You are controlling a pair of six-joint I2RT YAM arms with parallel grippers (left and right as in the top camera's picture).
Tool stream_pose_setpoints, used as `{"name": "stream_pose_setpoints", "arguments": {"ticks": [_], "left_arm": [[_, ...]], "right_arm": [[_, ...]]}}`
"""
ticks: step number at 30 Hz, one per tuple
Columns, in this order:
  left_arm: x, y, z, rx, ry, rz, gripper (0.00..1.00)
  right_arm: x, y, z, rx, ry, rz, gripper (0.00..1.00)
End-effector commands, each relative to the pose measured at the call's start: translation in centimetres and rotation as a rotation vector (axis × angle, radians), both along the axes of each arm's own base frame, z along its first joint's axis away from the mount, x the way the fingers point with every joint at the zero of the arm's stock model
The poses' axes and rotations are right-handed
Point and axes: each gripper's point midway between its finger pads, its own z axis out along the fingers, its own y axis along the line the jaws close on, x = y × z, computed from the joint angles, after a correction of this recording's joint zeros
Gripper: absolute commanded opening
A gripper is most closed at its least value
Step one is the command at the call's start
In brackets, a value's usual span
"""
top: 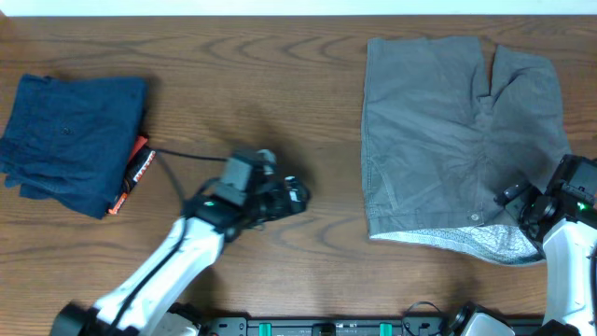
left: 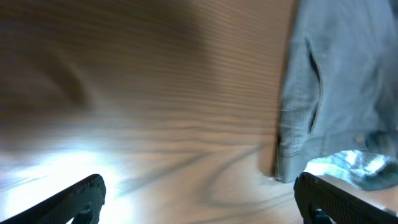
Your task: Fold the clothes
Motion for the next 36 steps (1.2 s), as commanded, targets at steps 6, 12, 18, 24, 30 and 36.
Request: {"name": "stream_pose_setpoints", "arguments": {"ticks": [6, 12, 18, 24, 30, 36], "left_arm": [[-1.4, -9.6, -2.8, -0.128, 0.028, -0.102, 0.98], [-2.8, -15.5, -4.1, -0.233, -0.037, -0.204, 0.98], [-4.6, -17.6, -6.6, -0.272, 0.054, -0.171, 0.88], [-4.7, -17.4, -7.0, -0.254, 0.035, -0.196, 0.08], [-1.8, -14.4, -7.6, -0.193, 0.016, -0.148, 0.06], [5.1, -5.8, -5.7, -0.099, -0.075, -0.010, 0.06]], "right_arm": [[-0.1, 0.0, 0.0, 0.004, -0.007, -0.010, 0.99], [-0.1, 0.0, 0.0, 0.004, -0.007, -0.009, 0.99], [-0.1, 0.0, 0.0, 0.004, -0.008, -0.010, 0.99], [-0.1, 0.0, 0.0, 0.004, -0.008, -0.010, 0.99], [-0.1, 0.1, 0.0, 0.010, -0.011, -0.007, 0.99], [0.6, 0.8, 0.0, 0.041, -0.033, 0.045, 0.99]]}}
